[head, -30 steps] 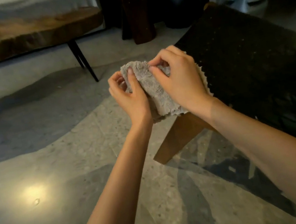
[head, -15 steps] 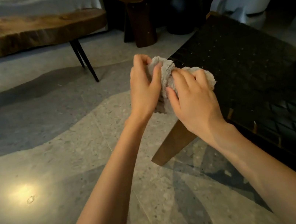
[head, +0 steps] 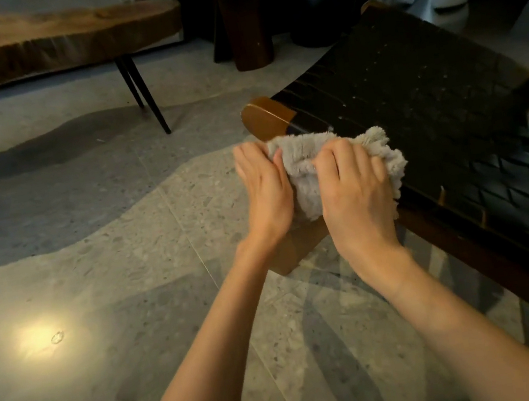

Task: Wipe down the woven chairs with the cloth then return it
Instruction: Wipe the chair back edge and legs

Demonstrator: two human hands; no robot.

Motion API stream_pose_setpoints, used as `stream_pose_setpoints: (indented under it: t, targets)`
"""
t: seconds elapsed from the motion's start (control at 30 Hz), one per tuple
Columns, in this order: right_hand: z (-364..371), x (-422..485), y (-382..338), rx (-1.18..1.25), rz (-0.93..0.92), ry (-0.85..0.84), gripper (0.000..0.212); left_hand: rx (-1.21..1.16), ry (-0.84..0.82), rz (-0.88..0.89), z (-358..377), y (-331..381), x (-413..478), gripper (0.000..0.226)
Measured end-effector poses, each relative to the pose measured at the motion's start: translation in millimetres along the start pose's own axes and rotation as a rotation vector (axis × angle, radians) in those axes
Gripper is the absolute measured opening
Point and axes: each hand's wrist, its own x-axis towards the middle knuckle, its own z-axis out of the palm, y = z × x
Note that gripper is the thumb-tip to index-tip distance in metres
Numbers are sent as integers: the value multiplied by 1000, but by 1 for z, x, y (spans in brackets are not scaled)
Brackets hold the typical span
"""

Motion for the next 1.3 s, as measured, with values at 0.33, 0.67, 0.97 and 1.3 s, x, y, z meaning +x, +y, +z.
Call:
stream_pose_setpoints:
  t: [0.33,0.67,0.97,1.3]
  targets:
    - [31,-81,-18,150,454,10,19,-232,36,-85,25,-5,-33,6]
    - [52,-74,-38,854,849,82,55,-136,-387,115,13,-31,-42,33]
    - [83,-70,-35,775,867,-9,55,-128,-509,119,16,-50,-34,33]
    - [128,-112,-57,912,768,10,35,-72,-557,28,23,-124,-55,38]
